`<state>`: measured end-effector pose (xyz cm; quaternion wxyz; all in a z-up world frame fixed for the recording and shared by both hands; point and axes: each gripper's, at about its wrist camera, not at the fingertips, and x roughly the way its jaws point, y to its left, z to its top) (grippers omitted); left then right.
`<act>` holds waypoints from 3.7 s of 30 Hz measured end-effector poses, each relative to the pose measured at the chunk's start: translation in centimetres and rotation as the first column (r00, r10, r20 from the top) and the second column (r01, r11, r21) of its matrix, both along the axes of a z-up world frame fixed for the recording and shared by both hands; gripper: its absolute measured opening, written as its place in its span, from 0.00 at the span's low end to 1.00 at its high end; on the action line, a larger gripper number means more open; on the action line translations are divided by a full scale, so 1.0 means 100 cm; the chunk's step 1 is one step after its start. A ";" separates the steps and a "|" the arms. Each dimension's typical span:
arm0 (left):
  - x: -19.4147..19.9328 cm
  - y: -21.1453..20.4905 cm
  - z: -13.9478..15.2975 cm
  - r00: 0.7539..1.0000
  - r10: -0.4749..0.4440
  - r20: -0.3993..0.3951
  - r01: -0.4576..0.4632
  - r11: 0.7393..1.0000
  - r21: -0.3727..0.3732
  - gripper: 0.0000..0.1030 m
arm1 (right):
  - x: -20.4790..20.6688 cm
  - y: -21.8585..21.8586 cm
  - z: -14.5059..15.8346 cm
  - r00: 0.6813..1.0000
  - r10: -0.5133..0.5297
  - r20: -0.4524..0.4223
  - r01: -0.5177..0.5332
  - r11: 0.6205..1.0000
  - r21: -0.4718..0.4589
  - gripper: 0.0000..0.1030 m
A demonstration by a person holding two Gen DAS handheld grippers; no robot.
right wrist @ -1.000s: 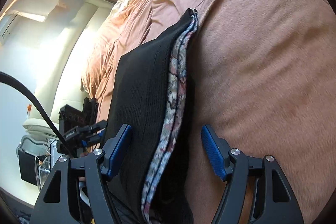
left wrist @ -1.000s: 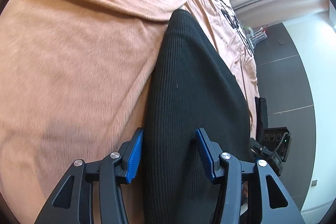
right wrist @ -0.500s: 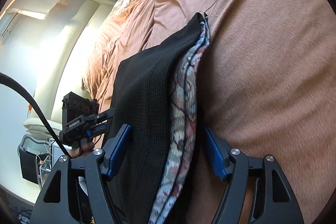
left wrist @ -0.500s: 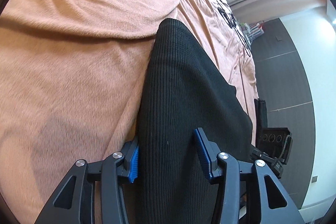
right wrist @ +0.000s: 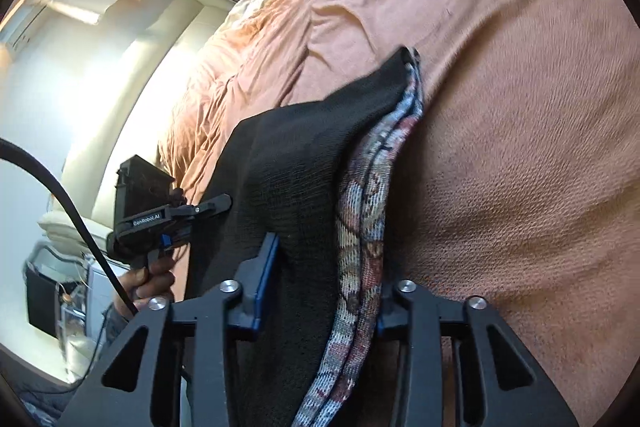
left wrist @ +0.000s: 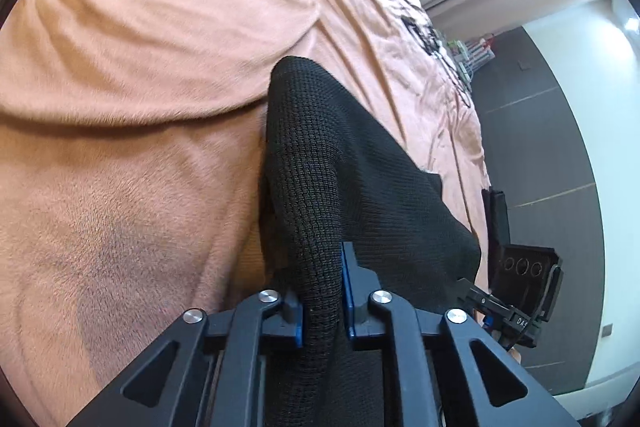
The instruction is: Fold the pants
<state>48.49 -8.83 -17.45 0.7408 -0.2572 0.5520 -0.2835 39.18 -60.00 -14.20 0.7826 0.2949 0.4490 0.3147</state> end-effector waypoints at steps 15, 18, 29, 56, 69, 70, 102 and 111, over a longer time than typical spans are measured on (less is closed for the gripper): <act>-0.042 0.011 0.062 0.987 0.031 0.159 -0.024 0.999 -0.047 0.11 | -0.056 0.007 0.054 0.979 -0.005 0.205 0.011 1.000 -0.026 0.26; -0.051 0.014 0.076 0.981 0.041 0.190 -0.030 0.998 -0.060 0.11 | -0.067 0.008 0.064 0.972 -0.007 0.236 0.012 1.000 -0.023 0.26; -0.087 0.040 0.128 0.941 0.105 0.322 -0.070 0.990 -0.119 0.10 | -0.098 0.019 0.105 0.928 0.016 0.373 -0.006 1.000 -0.028 0.24; -0.167 0.151 0.252 0.804 0.237 0.546 -0.201 0.971 -0.127 0.10 | -0.110 0.118 0.155 0.817 0.090 0.570 -0.096 0.995 -0.019 0.23; -0.207 0.242 0.276 0.738 0.323 0.593 -0.297 0.944 -0.145 0.10 | -0.087 0.184 0.158 0.786 0.151 0.600 -0.177 0.984 -0.016 0.23; -0.208 0.248 0.277 0.734 0.328 0.595 -0.304 0.942 -0.144 0.10 | -0.084 0.189 0.158 0.786 0.155 0.599 -0.183 0.983 -0.015 0.23; -0.215 0.471 0.245 0.603 0.579 0.549 -0.599 0.783 -0.168 0.09 | 0.025 0.400 0.140 0.731 0.396 0.556 -0.430 0.900 -0.075 0.23; -0.210 0.517 0.227 0.576 0.624 0.527 -0.679 0.725 -0.117 0.09 | 0.046 0.453 0.126 0.717 0.453 0.529 -0.490 0.868 -0.079 0.23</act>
